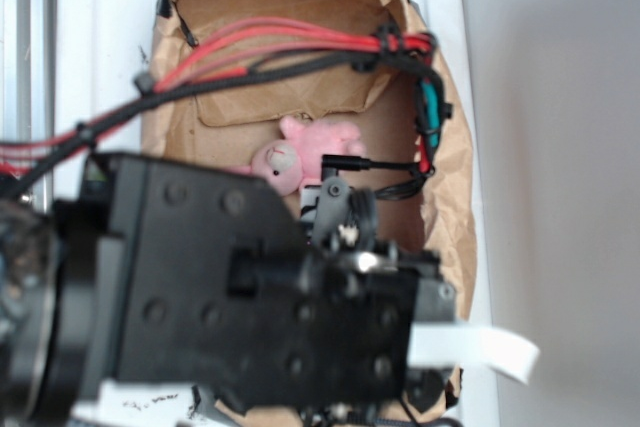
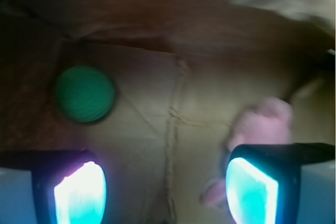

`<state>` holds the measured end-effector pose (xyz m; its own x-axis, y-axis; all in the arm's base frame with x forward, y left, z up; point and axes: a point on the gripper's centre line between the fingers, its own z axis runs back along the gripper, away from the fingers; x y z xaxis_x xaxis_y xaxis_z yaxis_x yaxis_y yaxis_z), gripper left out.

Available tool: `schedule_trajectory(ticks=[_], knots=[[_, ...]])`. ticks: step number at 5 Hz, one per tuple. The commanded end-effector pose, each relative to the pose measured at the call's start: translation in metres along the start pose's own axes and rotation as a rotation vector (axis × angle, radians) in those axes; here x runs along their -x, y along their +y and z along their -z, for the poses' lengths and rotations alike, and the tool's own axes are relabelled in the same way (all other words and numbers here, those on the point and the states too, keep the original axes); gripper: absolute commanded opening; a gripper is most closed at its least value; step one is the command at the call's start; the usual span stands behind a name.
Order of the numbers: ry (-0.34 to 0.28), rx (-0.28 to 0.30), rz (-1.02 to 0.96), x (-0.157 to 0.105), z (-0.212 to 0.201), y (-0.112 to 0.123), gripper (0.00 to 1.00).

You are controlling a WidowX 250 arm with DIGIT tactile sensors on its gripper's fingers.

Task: Grab the green ball.

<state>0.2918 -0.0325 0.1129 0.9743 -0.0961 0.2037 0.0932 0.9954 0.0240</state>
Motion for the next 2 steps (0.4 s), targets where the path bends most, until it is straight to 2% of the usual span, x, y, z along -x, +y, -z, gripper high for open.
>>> schedule_trajectory(ticks=[1,2], knots=[[0.0,-0.011,-0.004,-0.016,0.011,0.005,1.0],[0.005,0.04,-0.006,-0.016,-0.01,0.004,1.0]])
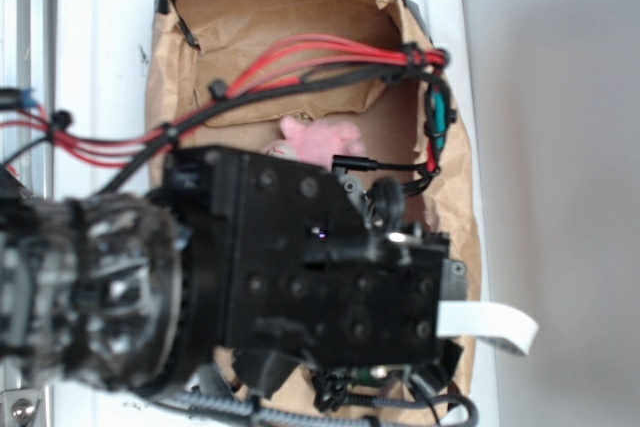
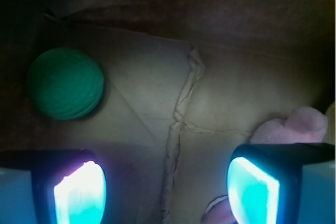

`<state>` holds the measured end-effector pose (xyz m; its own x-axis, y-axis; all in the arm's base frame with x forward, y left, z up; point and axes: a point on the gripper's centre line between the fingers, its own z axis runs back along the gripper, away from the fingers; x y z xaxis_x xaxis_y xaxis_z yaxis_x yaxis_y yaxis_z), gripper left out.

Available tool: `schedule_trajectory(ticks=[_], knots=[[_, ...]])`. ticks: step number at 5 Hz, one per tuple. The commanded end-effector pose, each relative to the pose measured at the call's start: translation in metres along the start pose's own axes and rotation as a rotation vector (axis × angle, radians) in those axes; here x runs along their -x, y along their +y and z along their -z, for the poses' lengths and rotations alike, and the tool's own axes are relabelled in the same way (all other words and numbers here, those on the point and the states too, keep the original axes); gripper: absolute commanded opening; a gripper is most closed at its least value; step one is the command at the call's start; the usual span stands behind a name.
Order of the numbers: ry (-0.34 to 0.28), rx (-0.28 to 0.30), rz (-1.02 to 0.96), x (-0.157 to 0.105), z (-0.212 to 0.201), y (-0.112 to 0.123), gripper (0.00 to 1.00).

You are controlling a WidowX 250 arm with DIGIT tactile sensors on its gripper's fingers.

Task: Grab the green ball.

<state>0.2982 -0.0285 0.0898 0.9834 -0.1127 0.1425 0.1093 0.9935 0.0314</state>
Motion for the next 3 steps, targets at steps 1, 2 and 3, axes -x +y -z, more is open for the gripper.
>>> schedule_trajectory(ticks=[1,2,3], knots=[[-0.082,0.076,-0.04,-0.012,-0.058,0.005,1.0],[-0.093,0.078,-0.084,-0.018,-0.075,0.024,1.0],[-0.091,0.017,-0.089,-0.018,-0.071,0.043,1.0]])
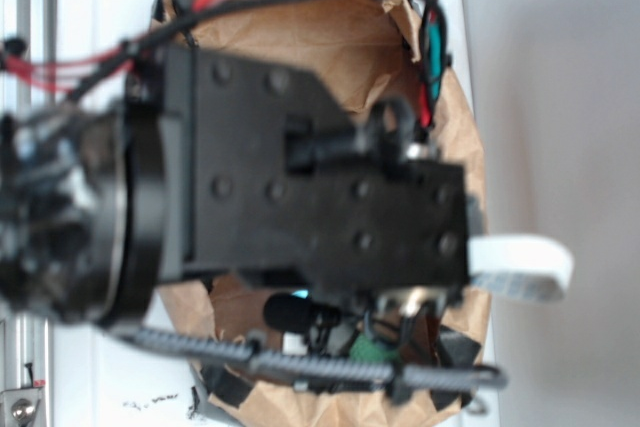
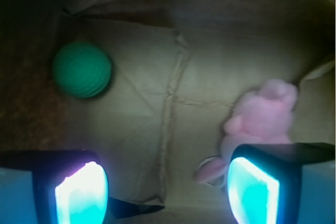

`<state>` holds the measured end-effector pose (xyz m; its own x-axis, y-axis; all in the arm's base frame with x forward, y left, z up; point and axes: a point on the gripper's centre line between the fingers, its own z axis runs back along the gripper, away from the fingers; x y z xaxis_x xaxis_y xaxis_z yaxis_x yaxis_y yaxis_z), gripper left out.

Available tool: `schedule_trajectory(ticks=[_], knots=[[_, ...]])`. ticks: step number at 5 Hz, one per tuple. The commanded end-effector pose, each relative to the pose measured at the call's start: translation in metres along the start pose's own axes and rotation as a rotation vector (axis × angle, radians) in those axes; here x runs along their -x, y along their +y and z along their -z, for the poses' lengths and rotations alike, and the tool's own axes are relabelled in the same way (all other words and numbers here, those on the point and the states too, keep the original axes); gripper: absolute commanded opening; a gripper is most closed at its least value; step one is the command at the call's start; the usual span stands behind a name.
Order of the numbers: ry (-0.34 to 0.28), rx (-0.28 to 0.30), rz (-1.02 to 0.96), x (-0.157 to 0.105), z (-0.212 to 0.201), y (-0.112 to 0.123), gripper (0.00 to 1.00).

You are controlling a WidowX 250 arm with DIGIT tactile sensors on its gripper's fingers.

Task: Grab the green ball.

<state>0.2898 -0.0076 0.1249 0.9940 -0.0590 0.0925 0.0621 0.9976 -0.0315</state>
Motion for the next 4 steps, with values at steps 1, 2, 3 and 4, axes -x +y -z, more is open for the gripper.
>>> schedule_trajectory(ticks=[1,2,3,4], knots=[[-0.158,-0.047,-0.007,-0.021,-0.023,0.029,1.0],[-0.132,-0.011,0.075,-0.014,-0.008,0.019,1.0],[-0.129,-0.067,0.137,0.0,0.003,0.012,1.0],[-0.124,-0.096,0.148,0.004,0.014,0.012,1.0]])
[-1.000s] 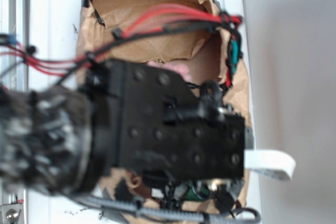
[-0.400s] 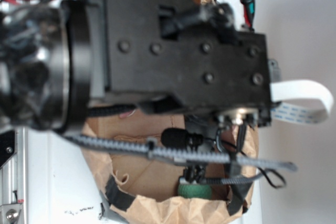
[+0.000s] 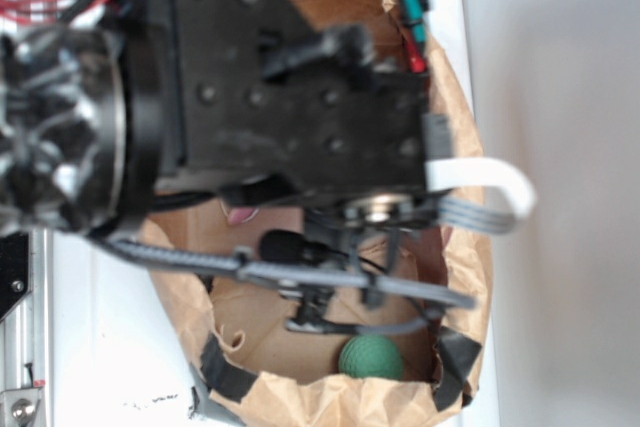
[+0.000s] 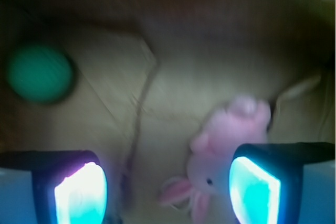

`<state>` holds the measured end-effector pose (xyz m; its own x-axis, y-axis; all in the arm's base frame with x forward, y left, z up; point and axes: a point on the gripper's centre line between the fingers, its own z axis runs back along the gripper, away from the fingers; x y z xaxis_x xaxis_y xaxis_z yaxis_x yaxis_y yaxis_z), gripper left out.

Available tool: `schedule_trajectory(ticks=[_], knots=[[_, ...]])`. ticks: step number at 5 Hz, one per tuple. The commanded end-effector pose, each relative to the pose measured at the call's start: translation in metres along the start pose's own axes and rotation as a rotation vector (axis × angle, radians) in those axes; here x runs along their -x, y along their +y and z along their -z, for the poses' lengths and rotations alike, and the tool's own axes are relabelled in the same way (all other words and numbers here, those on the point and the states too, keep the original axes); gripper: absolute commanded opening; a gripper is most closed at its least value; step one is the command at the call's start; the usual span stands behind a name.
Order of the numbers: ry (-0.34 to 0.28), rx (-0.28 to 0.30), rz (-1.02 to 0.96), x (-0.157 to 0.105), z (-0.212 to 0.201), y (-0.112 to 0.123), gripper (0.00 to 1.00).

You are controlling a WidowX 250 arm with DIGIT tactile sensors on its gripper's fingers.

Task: Grab the green ball.

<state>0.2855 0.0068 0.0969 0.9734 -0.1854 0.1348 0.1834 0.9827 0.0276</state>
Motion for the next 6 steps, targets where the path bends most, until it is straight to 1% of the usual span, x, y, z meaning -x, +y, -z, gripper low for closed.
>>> schedule_trajectory(ticks=[1,4,5,6], knots=[[-0.094,-0.142,-0.008,-0.006,0.002,-0.009,1.0],[-0.094,-0.142,-0.008,-0.006,0.002,-0.009,1.0],[-0.137,-0.099,0.204,-0.009,0.012,-0.01,1.0],[-0.143,-0.048,0.328,-0.01,0.013,0.002,1.0]])
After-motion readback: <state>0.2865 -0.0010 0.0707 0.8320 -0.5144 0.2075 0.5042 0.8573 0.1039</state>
